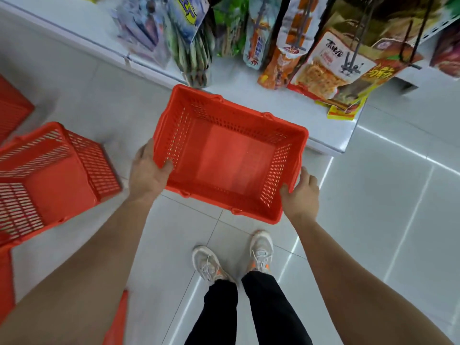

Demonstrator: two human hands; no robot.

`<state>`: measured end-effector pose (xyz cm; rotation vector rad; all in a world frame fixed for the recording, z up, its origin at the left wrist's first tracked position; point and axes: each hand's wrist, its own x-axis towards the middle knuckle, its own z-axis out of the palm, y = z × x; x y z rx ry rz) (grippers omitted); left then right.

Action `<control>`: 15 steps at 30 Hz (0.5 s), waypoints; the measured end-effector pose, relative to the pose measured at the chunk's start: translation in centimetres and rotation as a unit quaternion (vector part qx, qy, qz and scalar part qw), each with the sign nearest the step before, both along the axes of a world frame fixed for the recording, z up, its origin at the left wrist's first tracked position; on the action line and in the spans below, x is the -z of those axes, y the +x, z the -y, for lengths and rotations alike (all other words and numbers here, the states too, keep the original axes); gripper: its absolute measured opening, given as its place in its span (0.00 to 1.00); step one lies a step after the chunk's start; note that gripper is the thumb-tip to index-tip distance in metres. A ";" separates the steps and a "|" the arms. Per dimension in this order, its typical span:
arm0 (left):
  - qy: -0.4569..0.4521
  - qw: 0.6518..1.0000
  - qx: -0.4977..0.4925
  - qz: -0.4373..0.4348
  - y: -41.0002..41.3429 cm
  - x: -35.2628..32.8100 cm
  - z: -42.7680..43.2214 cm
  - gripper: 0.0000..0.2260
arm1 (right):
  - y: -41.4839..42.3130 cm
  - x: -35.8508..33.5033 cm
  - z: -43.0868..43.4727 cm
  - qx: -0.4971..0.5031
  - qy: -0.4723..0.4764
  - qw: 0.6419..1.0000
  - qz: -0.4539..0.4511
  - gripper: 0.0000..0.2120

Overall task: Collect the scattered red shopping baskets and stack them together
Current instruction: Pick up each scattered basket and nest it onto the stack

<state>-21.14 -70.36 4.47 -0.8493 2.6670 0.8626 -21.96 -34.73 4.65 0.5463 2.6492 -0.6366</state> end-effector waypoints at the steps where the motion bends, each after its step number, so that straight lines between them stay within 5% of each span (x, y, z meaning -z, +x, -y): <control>1: 0.005 1.000 -0.004 0.012 0.9 -1.2 -0.3 0.31 | -0.2 -1.3 0.6 -0.035 0.006 0.999 0.009 0.33; 7: -0.011 0.996 -0.055 0.075 7.1 -11.1 0.7 0.35 | -2.0 -11.7 7.3 -0.265 0.084 0.960 0.042 0.36; 15: -0.035 0.961 -0.243 0.126 19.6 -26.5 3.5 0.38 | -0.4 -26.9 20.3 -0.493 0.077 0.867 -0.018 0.38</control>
